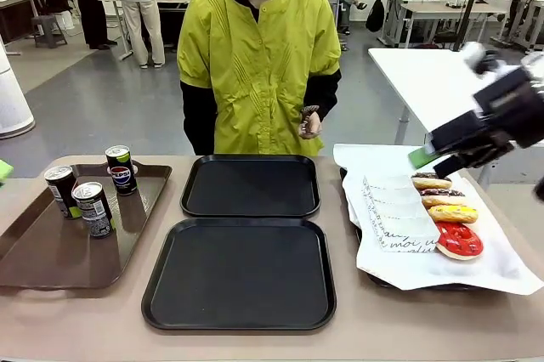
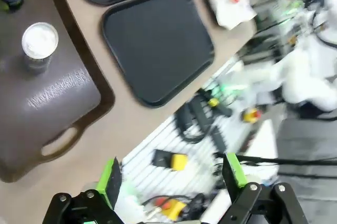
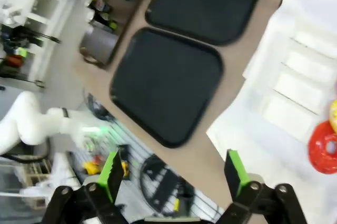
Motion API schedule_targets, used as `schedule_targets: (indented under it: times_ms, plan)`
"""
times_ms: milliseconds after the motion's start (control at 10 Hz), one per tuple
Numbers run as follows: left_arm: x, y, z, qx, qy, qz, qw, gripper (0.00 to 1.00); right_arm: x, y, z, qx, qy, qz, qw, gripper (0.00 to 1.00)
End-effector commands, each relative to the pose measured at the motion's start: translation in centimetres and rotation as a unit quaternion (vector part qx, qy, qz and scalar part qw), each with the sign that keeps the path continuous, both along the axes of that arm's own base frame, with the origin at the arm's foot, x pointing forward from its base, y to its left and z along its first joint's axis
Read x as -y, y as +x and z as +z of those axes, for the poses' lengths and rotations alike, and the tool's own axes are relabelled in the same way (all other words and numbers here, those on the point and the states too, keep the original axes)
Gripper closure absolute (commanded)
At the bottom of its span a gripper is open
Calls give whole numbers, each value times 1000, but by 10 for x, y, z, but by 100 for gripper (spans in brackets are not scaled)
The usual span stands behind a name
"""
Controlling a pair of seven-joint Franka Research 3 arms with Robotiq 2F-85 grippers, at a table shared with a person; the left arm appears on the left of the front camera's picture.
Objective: Set up donuts and drinks on trays.
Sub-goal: Pick up one Pepsi coke and place it on the Flat Tray.
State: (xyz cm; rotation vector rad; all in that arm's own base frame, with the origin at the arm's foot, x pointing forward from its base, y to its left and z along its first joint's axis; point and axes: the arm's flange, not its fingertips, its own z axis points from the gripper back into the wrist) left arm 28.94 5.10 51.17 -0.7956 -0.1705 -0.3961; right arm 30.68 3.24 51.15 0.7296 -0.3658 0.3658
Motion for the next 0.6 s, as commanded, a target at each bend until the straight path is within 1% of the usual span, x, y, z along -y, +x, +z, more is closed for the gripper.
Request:
schedule_targets:
  times_ms: [0, 100, 200, 300, 400, 500]
  plan:
    - [-41, 11, -20, -125, -228, 134, 956, 0, 46, -24, -85, -90, 286, -77, 951, 0]
    - [-70, 6, -34, -130, -274, 166, 938, 0, 71, -17, -106, -104, 311, -104, 939, 0]
    - [-94, 2, -44, -133, -307, 192, 922, 0, 88, -15, -119, -119, 326, -123, 930, 0]
    - [-113, -4, -54, -133, -320, 214, 913, 0, 103, -18, -128, -137, 341, -126, 921, 0]
    - [-125, -5, -56, -135, -315, 226, 912, 0, 118, -27, -131, -147, 346, -130, 918, 0]
    - [-136, -8, -52, -130, -306, 227, 915, 0, 133, -40, -131, -145, 345, -131, 918, 0]
